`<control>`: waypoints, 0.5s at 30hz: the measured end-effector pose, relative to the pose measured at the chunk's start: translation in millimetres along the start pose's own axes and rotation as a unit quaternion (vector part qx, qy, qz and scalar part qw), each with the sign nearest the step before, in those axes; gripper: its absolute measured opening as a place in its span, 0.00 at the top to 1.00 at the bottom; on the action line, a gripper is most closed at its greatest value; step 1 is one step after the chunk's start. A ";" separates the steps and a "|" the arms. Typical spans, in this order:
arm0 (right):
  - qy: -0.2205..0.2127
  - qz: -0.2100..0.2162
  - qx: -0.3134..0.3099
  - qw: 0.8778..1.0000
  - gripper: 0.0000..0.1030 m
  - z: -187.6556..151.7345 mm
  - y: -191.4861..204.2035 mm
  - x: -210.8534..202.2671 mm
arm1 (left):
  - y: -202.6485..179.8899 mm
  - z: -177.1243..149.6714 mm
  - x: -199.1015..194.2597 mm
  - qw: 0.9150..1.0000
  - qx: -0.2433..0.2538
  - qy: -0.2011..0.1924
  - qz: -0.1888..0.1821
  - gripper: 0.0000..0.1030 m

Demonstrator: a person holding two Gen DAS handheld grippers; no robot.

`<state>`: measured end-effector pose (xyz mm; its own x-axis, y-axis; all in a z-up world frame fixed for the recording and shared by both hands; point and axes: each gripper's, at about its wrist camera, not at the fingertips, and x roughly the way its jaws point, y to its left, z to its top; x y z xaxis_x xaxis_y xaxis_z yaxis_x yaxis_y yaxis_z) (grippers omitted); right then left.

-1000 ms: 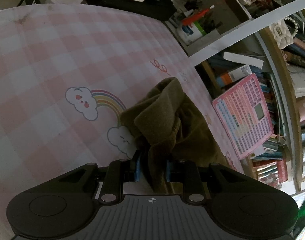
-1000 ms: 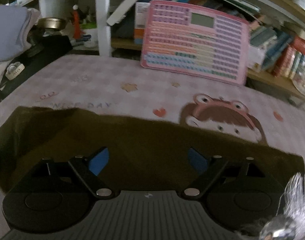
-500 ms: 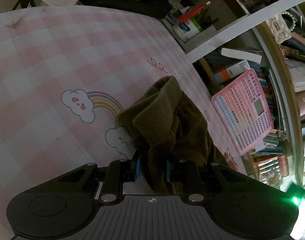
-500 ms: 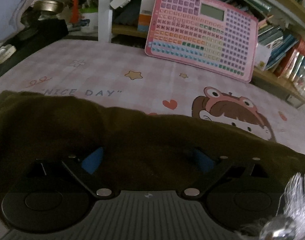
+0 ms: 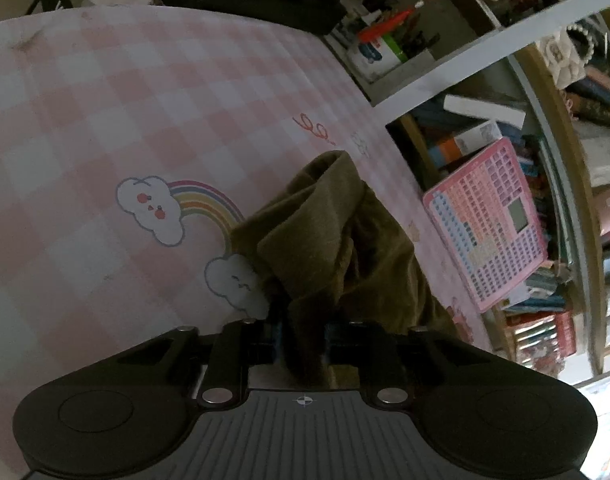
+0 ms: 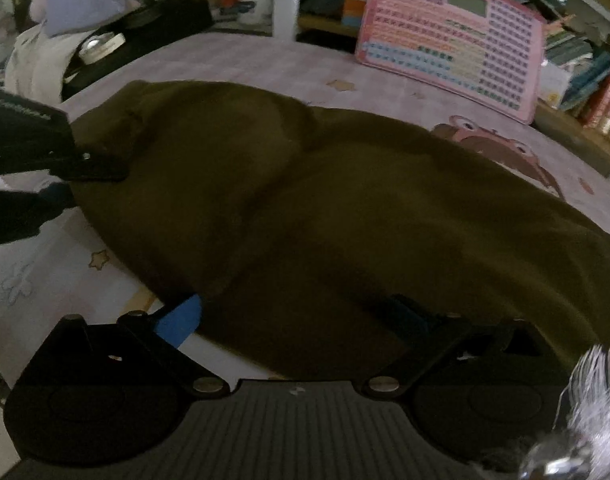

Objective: Fold clothes

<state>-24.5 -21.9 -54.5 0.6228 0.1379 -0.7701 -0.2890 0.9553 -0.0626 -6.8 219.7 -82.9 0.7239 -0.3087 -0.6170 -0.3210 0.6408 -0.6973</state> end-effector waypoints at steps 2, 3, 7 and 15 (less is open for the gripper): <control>-0.004 0.007 -0.001 1.000 0.00 -0.8 -0.5 0.8 | -4.9 -0.1 -1.9 1.000 0.012 -0.006 0.004 0.92; -0.005 0.010 0.001 1.000 0.00 -0.7 -0.8 0.8 | -8.7 -1.0 -4.1 1.000 0.020 -0.012 0.004 0.93; -0.002 0.029 -0.001 1.000 0.00 3.4 -5.6 3.0 | -31.7 -6.8 -16.3 0.996 0.075 -0.039 0.003 0.93; -0.032 0.050 0.034 0.998 0.00 6.0 -56.4 -24.5 | -109.6 -35.9 -39.9 0.947 0.302 -0.094 0.061 0.93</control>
<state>-19.1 -77.6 -28.3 0.6390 0.2478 -0.7282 -0.3038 0.9510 0.0570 -22.4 136.5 5.1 0.8180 -0.1119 -0.5642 -0.0431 0.9662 -0.2541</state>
